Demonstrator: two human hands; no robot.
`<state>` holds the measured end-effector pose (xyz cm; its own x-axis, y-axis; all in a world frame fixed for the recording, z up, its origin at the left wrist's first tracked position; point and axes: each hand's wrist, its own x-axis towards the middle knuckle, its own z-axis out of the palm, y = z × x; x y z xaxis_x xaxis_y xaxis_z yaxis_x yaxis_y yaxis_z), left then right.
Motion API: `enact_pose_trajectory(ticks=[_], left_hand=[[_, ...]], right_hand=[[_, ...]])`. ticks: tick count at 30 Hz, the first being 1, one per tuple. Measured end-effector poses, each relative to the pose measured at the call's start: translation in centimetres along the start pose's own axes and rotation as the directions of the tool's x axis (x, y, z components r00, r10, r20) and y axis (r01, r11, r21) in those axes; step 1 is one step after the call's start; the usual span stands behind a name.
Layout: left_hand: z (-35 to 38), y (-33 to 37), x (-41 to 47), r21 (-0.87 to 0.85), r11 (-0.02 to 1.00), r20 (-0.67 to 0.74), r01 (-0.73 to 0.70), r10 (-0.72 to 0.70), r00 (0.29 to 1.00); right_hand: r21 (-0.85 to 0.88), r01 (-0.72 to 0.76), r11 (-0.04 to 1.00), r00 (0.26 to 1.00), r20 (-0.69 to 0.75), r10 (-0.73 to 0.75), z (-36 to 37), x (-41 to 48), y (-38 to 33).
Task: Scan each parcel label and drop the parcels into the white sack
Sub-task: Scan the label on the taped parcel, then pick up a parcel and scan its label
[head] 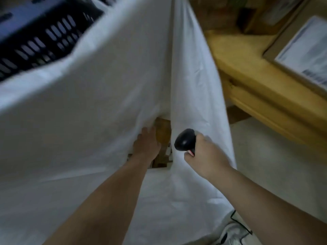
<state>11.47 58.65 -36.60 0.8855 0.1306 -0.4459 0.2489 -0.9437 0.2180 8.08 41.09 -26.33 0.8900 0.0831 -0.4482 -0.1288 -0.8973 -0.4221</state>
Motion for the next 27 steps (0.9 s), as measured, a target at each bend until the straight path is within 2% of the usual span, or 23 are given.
enact_pose_trajectory(ticks=[4, 7, 10, 17, 21, 24, 27], left_hand=[[-6.9, 1.8, -6.6, 0.064, 0.994, -0.101, -0.093, 0.099, 0.99], [-11.7, 4.2, -11.3, -0.111, 0.989, -0.136, -0.094, 0.078, 0.988], [-16.0, 7.7, -15.1, -0.202, 0.957, -0.15, -0.206, 0.178, 0.973], [-21.9, 18.0, -21.0, -0.074, 0.827, -0.278, -0.557, 0.519, 0.808], [-22.8, 24.4, -22.7, -0.055, 0.77, -0.24, -0.636, 0.608, 0.757], [-23.1, 30.6, -23.8, -0.006, 0.688, -0.216, -0.726, 0.707, 0.673], [-23.1, 37.4, -24.4, 0.006, 0.626, -0.2, -0.78, 0.765, 0.613]], right_hand=[[0.14, -0.011, 0.99, 0.998, -0.056, 0.019, -4.9, -4.3, -1.9], [0.265, -0.031, 0.964, 0.999, -0.032, 0.041, -8.5, -8.2, -2.0], [0.392, -0.026, 0.92, 0.993, -0.096, 0.069, -11.7, -11.8, -0.7], [0.579, -0.01, 0.815, 0.905, -0.342, 0.254, -18.5, -18.3, 4.2], [0.69, 0.077, 0.72, 0.835, -0.439, 0.331, -22.4, -21.1, 7.7], [0.767, 0.14, 0.626, 0.767, -0.484, 0.422, -26.0, -23.0, 11.2], [0.773, 0.192, 0.605, 0.698, -0.541, 0.47, -29.7, -24.0, 15.6]])
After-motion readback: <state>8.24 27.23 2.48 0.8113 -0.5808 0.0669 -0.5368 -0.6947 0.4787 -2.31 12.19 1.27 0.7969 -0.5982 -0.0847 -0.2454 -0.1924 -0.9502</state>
